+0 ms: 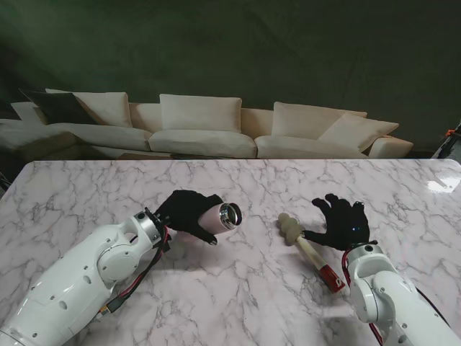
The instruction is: Clean the thermos with cup brush
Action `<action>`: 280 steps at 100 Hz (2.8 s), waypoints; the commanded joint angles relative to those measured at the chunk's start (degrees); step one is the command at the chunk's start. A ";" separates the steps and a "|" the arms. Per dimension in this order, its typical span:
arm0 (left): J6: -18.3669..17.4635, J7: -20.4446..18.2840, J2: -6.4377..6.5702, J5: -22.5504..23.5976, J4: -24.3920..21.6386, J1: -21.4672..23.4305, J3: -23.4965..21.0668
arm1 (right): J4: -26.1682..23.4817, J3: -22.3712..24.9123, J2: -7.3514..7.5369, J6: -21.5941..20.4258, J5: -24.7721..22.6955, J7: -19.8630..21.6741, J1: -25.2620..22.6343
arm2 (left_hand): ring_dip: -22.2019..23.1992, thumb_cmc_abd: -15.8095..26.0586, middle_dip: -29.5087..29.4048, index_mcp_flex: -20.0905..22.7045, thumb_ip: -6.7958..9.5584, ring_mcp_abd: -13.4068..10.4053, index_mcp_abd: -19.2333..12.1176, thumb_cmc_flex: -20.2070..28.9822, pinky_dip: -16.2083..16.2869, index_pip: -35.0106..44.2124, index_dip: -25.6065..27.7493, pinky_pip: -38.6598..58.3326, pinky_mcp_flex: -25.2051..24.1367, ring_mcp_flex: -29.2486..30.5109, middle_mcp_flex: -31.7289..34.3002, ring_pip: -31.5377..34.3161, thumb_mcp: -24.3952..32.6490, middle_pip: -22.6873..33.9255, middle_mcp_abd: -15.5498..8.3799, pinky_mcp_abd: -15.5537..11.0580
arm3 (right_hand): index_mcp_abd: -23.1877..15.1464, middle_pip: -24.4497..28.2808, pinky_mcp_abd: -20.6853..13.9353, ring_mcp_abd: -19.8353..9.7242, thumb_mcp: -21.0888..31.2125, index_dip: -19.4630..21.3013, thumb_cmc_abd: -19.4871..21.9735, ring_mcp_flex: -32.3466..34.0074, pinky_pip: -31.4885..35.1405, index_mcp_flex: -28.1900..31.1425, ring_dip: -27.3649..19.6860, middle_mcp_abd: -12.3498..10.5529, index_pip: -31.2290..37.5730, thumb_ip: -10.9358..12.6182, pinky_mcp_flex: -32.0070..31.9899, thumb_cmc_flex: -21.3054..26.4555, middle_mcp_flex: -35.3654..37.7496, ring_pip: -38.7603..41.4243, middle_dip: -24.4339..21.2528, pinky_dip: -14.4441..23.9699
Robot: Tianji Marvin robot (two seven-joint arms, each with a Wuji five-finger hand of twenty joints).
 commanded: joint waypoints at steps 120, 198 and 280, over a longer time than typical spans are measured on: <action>-0.18 -0.77 0.02 0.13 -0.02 -0.27 -0.33 | 1.74 -9.04 -1.65 17.76 1.03 -5.62 -5.20 | 3.93 13.67 0.88 1.92 3.39 -4.57 -10.23 21.16 0.41 8.09 2.41 3.30 1.20 5.85 1.81 11.55 24.90 2.81 -1.71 -7.23 | 2.15 4.30 1.53 1.19 -1.07 8.84 -2.95 1.27 3.09 15.56 2.00 3.27 6.28 1.51 1.52 7.04 1.39 2.85 1.82 0.89; 0.20 -0.90 -0.09 -0.45 0.38 -0.68 0.26 | 6.05 -11.74 -1.90 15.93 2.61 -9.64 -2.17 | 4.01 14.14 1.02 1.48 2.94 -4.48 -9.99 21.45 0.45 7.95 2.42 3.47 1.18 5.70 1.28 11.72 24.56 3.12 -1.60 -7.12 | -20.49 4.82 2.73 0.59 21.59 3.63 -11.84 3.30 4.62 32.27 2.17 0.70 26.38 -8.50 2.55 26.99 7.91 4.16 2.09 1.93; 0.17 -0.72 -0.31 -1.31 0.44 -0.80 0.64 | -0.04 -5.68 -1.57 10.28 -0.33 -9.46 -6.14 | 3.99 14.15 0.87 1.59 2.88 -4.50 -9.89 21.55 0.44 7.95 2.35 3.51 1.26 5.91 1.26 11.83 24.53 3.36 -1.44 -7.09 | -19.24 9.48 6.15 3.28 20.42 15.75 -8.34 26.03 1.74 34.92 2.80 -5.56 29.70 -7.85 7.07 33.87 55.03 4.45 11.83 -5.22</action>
